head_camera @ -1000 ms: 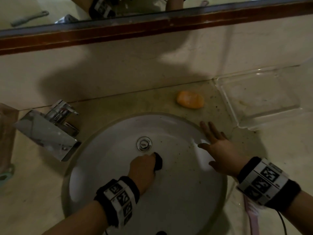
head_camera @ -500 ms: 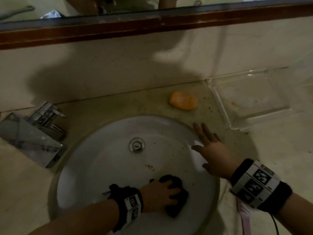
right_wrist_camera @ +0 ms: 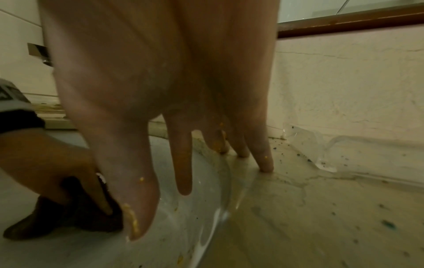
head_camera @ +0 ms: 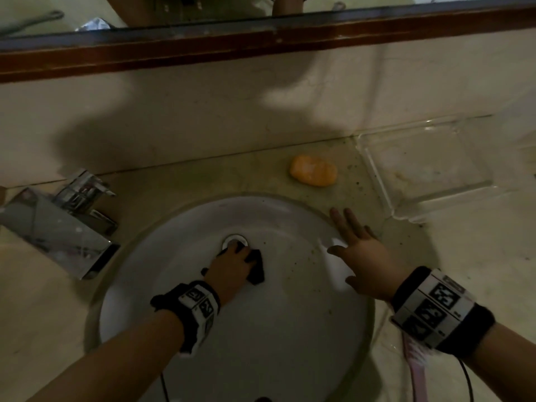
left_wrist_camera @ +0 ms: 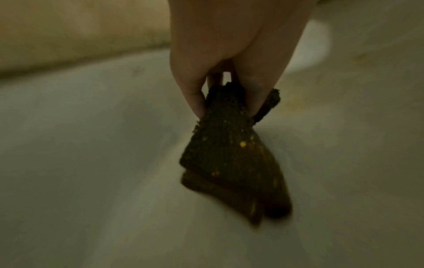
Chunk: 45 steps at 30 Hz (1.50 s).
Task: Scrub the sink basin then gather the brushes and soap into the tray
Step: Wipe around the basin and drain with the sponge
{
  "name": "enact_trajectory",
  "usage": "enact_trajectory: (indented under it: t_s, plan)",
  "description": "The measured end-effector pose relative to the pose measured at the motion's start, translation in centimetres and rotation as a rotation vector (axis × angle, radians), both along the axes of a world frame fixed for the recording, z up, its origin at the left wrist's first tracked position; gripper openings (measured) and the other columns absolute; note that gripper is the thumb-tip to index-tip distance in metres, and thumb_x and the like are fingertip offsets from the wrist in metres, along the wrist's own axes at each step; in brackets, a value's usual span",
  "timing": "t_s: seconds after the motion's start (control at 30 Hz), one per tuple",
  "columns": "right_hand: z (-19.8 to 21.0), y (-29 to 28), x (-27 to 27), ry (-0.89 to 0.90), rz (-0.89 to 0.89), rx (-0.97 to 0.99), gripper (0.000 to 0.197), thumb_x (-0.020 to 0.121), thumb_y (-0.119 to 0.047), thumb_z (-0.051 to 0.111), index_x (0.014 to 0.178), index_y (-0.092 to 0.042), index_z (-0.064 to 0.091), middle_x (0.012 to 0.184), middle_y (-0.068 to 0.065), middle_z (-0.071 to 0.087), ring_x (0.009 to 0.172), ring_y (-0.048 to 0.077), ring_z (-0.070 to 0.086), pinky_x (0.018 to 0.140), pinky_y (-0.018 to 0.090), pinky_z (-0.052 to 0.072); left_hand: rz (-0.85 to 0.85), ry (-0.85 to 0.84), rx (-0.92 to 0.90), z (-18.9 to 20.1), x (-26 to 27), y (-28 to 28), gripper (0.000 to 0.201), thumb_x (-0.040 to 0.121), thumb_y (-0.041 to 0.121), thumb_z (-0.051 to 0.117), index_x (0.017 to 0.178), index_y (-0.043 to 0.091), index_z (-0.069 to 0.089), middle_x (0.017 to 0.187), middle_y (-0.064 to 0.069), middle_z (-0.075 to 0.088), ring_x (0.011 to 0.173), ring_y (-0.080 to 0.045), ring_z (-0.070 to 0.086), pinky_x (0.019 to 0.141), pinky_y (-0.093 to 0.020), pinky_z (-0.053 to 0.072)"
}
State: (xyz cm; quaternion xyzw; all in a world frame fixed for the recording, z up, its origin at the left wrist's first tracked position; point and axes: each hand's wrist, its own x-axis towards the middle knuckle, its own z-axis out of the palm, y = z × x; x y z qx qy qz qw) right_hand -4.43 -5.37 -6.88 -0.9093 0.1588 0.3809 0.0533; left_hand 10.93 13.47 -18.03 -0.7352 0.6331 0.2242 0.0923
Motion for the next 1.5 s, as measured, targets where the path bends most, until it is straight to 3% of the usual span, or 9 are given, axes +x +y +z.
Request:
enact_trajectory:
  t_s: [0.13, 0.3, 0.43, 0.53, 0.87, 1.07, 1.23, 1.37, 1.5]
  plan:
    - [0.1, 0.1, 0.0, -0.003, -0.001, -0.003, 0.064, 0.089, -0.014, 0.06, 0.146, -0.02, 0.033, 0.153, 0.013, -0.034, 0.142, 0.038, -0.027, 0.12, 0.054, 0.01, -0.057, 0.233, -0.18, 0.8, -3.2, -0.4, 0.045, 0.066, 0.009, 0.081, 0.109, 0.014, 0.07, 0.113, -0.01, 0.069, 0.096, -0.031, 0.068, 0.072, -0.035, 0.061]
    - [-0.2, 0.0, 0.1, -0.008, -0.012, 0.002, 0.062, 0.089, -0.014, 0.06, 0.145, -0.02, 0.034, 0.153, 0.013, -0.034, 0.142, 0.037, -0.028, 0.12, 0.055, 0.01, -0.509, 0.303, -0.008, 0.9, -9.1, -2.2, 0.037, 0.094, 0.008, 0.051, 0.131, 0.004, 0.051, 0.144, -0.018, 0.042, 0.124, -0.04, 0.045, 0.095, -0.051, 0.047]
    - [-0.5, -0.2, -0.2, -0.026, -0.016, 0.012, 0.062, 0.087, -0.015, 0.06, 0.144, -0.021, 0.035, 0.151, 0.011, -0.037, 0.142, 0.037, -0.028, 0.12, 0.054, 0.01, -0.457, 0.214, 0.007, -0.5, -7.8, -1.1, 0.024, 0.063, 0.041, 0.078, 0.086, 0.035, 0.077, 0.103, 0.014, 0.074, 0.085, -0.008, 0.072, 0.068, -0.017, 0.057]
    - [-0.6, -0.3, -0.2, -0.036, -0.012, 0.014, 0.062, 0.087, -0.014, 0.061, 0.143, -0.021, 0.036, 0.141, 0.006, -0.044, 0.139, 0.034, -0.032, 0.119, 0.054, 0.01, -0.304, 0.102, -0.064, -1.8, -6.3, -0.8, 0.028, 0.07, 0.029, 0.051, 0.075, 0.034, 0.077, 0.09, 0.014, 0.077, 0.072, -0.009, 0.073, 0.059, -0.021, 0.06]
    - [-0.6, -0.5, -0.2, -0.038, -0.028, 0.025, 0.061, 0.085, -0.015, 0.064, 0.14, -0.023, 0.04, 0.154, 0.009, -0.032, 0.143, 0.034, -0.026, 0.12, 0.051, 0.014, 0.113, 0.235, -0.173, -0.3, -4.1, -2.9, 0.043, 0.092, 0.005, 0.048, 0.135, 0.009, 0.049, 0.144, -0.011, 0.044, 0.121, -0.032, 0.05, 0.097, -0.038, 0.046]
    - [-0.7, -0.3, -0.2, -0.056, -0.026, 0.014, 0.058, 0.087, -0.015, 0.062, 0.14, -0.022, 0.041, 0.149, 0.007, -0.037, 0.143, 0.035, -0.027, 0.12, 0.053, 0.013, -0.368, 0.351, -0.147, 1.4, -10.0, -4.1, 0.034, 0.092, 0.009, 0.053, 0.126, 0.005, 0.057, 0.146, -0.014, 0.04, 0.125, -0.039, 0.043, 0.086, -0.045, 0.05]
    - [-0.6, -0.4, -0.1, -0.044, -0.041, 0.018, 0.058, 0.086, -0.017, 0.064, 0.139, -0.023, 0.043, 0.155, 0.008, -0.03, 0.143, 0.034, -0.026, 0.12, 0.052, 0.013, -0.3, 0.089, -0.025, -1.9, -7.7, -3.9, 0.044, 0.093, 0.019, 0.054, 0.135, 0.009, 0.048, 0.143, -0.012, 0.046, 0.127, -0.034, 0.046, 0.102, -0.043, 0.044]
    - [-0.6, -0.5, -0.1, -0.041, -0.05, 0.025, 0.058, 0.086, -0.015, 0.064, 0.139, -0.023, 0.042, 0.156, 0.008, -0.029, 0.144, 0.033, -0.025, 0.12, 0.051, 0.013, -0.122, 0.096, -0.068, -2.9, -6.1, -4.2, 0.014, 0.066, 0.026, 0.074, 0.078, 0.02, 0.079, 0.084, 0.002, 0.076, 0.064, -0.017, 0.071, 0.048, -0.017, 0.055]
    - [-0.4, -0.7, 0.0, -0.052, -0.056, 0.034, 0.058, 0.085, -0.014, 0.064, 0.138, -0.024, 0.044, 0.157, 0.006, -0.027, 0.144, 0.031, -0.024, 0.12, 0.049, 0.016, 0.219, 0.116, -0.055, -2.4, -3.5, -5.2, 0.025, 0.09, 0.015, 0.055, 0.11, 0.007, 0.068, 0.116, -0.01, 0.065, 0.099, -0.026, 0.063, 0.087, -0.026, 0.051]
